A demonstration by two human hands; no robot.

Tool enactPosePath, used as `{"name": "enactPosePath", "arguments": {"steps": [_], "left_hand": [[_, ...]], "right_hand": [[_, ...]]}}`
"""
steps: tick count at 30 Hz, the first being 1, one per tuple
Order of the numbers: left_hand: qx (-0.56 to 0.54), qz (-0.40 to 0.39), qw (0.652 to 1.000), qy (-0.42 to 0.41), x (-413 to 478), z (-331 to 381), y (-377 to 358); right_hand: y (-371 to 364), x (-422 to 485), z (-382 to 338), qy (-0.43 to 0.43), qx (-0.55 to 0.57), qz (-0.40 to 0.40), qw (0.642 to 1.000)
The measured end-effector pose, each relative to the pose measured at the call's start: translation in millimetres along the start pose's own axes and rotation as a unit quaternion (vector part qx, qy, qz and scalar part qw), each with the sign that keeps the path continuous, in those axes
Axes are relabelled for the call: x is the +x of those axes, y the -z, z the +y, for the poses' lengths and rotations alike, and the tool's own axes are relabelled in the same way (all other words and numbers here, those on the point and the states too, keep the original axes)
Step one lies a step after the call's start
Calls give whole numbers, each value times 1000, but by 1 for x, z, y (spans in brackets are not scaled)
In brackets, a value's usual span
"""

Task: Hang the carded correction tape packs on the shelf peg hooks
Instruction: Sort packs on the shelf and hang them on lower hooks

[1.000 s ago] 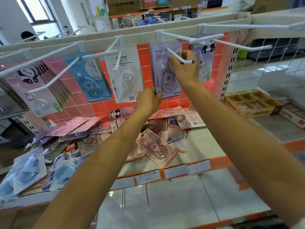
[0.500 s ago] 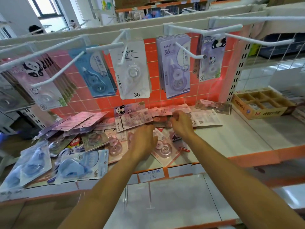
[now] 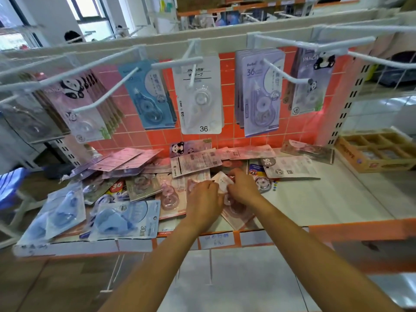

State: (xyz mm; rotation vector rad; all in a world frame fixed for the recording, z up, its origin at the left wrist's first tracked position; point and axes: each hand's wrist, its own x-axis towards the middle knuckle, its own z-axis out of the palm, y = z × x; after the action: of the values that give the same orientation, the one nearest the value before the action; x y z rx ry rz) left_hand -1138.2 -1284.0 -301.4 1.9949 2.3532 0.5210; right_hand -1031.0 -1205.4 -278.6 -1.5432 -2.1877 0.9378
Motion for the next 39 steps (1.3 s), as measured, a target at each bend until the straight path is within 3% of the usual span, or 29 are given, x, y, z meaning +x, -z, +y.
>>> {"name": "enactPosePath", "arguments": {"steps": [13,18,21,23,26,29,39], "left_hand": [[-97,37,994,-19,-13,-5,1],[-187,39,981,-13,-24,18,11],[-246,25,969,3,-30,27,22],[-314,-1,948,47,-34,27,30],[-448,-47,886,109,-44,23,41],[-526,-66,839,118,-62,16,50],[-459,-65,874,146,-147,-52,70]], "right_hand": [[53,-12,6,-49,80,57,994],[60,-20,6,-40,240,85,966],[55,-31,-3,-36,349,88,932],[53,-38,-9,-35,377,98,920],[46,-49,-18,-33,398,117,909],[38,-65,-31,-31,425,116,897],[-25,-130,-75,-12,423,95,901]]}}
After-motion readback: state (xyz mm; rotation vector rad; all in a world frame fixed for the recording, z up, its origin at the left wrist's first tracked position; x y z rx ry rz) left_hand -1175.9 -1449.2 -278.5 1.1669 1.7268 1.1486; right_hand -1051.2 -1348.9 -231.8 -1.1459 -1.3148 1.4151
